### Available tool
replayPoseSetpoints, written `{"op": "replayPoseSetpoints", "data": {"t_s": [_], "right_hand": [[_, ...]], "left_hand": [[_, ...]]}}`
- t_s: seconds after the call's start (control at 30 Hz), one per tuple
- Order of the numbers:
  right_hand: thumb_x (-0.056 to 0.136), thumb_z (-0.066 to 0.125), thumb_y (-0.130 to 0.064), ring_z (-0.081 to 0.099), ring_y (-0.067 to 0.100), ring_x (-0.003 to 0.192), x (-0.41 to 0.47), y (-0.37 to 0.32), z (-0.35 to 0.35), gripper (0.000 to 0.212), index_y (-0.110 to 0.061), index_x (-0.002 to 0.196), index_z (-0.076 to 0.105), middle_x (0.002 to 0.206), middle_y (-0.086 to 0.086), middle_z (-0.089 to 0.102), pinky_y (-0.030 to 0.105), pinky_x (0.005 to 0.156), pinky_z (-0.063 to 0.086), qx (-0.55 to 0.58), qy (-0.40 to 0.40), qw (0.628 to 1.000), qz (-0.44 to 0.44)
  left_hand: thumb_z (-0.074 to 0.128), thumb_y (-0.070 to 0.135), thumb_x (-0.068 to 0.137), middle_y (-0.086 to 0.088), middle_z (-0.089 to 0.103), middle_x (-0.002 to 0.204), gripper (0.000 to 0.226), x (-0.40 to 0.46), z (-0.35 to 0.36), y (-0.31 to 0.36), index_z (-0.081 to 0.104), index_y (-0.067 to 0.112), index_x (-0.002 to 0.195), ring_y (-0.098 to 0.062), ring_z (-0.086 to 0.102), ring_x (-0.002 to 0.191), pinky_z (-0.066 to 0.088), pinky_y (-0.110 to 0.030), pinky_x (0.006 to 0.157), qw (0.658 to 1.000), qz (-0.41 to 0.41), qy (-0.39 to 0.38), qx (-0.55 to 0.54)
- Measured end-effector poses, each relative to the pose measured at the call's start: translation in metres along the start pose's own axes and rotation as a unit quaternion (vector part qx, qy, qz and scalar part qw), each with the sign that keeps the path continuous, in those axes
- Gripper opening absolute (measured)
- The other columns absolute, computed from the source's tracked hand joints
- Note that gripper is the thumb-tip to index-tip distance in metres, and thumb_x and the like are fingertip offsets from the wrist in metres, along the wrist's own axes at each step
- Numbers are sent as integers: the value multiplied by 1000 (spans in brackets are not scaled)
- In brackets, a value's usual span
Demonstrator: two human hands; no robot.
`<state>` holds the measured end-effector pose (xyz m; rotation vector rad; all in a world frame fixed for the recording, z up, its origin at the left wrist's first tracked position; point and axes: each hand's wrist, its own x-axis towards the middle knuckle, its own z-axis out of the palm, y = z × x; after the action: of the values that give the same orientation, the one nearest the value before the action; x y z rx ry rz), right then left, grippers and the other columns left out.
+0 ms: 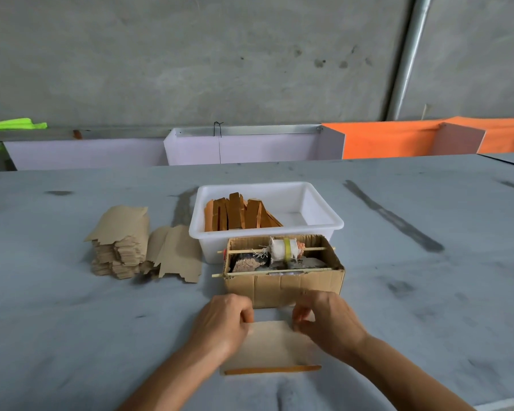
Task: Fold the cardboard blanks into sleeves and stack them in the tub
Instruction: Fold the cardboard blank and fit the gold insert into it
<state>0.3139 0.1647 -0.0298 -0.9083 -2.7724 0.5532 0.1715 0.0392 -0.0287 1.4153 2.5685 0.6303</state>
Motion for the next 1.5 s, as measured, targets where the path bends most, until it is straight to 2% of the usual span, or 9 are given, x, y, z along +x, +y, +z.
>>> {"op": "replayPoseSetpoints", "data": {"t_s": [0.17, 0.47, 0.67, 0.8, 0.87, 1.03, 1.23, 1.37, 1.5], "right_hand": [[87, 54, -8, 61, 15, 86, 0, 2, 2, 23, -21, 89, 73, 94, -3, 69, 27, 79, 51, 19, -3, 1000, -20], [88, 55, -9, 57, 12, 88, -5, 9, 8, 17, -20, 90, 68, 99, -7, 65, 21, 74, 44, -4, 13, 995, -97], [91, 50, -10, 57, 21, 80, -12, 10, 14, 13, -15, 91, 62, 95, -1, 60, 32, 68, 45, -17, 50, 985, -162], [69, 72, 4, 56, 21, 61, -18, 8, 17, 19, -13, 71, 64, 73, 2, 59, 28, 47, 46, -70, 114, 960, -246], [68, 73, 0, 53, 19, 59, -17, 7, 17, 18, -14, 67, 64, 69, 0, 58, 26, 46, 44, -105, 139, 945, -277], [67, 79, -6, 51, 18, 57, -17, 9, 17, 20, -17, 63, 63, 65, -1, 56, 26, 48, 40, -161, 156, 925, -308], [62, 83, -6, 53, 18, 57, -17, 9, 15, 21, -17, 61, 66, 64, -2, 57, 24, 47, 41, -163, 149, 923, -316], [45, 86, 0, 54, 16, 54, -16, 6, 15, 29, -20, 56, 68, 59, -4, 57, 22, 45, 42, -169, 137, 929, -298], [34, 81, -5, 53, 13, 52, -19, 2, 11, 30, -25, 51, 67, 52, -8, 53, 20, 42, 41, -219, 103, 932, -271]], "left_hand": [[65, 14, 82, 6, 71, 86, 11, 1, 2, -5, 73, 20, 86, -8, 63, 82, 40, -14, 65, 1000, 14, -2, -13], [68, 15, 82, 13, 58, 70, 7, -1, 8, -15, 70, 22, 83, -4, 56, 69, 46, -18, 67, 997, 43, -12, -70], [64, 8, 83, 12, 49, 76, 9, -6, 12, -18, 66, 16, 80, -6, 46, 76, 35, -15, 68, 990, 129, 18, -48], [68, 0, 72, 3, 57, 73, 15, -14, 9, -20, 65, 15, 70, -18, 54, 76, 45, -30, 66, 970, 239, 45, 33], [68, 1, 64, 4, 55, 65, 18, -16, 7, -19, 63, 18, 62, -17, 54, 65, 42, -28, 56, 953, 283, 76, 74], [46, 8, 73, 2, 48, 58, 23, -18, -1, -15, 56, 16, 54, -15, 50, 57, 38, -22, 48, 921, 349, 91, 144], [48, 6, 66, 3, 48, 56, 20, -23, -5, -10, 52, 17, 49, -14, 51, 54, 39, -22, 47, 902, 369, 78, 211], [67, 9, 56, 5, 48, 54, 21, -27, -10, -4, 51, 19, 44, -11, 51, 53, 39, -20, 46, 897, 366, 35, 245], [70, 6, 49, 7, 51, 56, 23, -32, -12, -2, 53, 20, 44, -8, 53, 57, 39, -18, 46, 918, 326, 4, 225]]}}
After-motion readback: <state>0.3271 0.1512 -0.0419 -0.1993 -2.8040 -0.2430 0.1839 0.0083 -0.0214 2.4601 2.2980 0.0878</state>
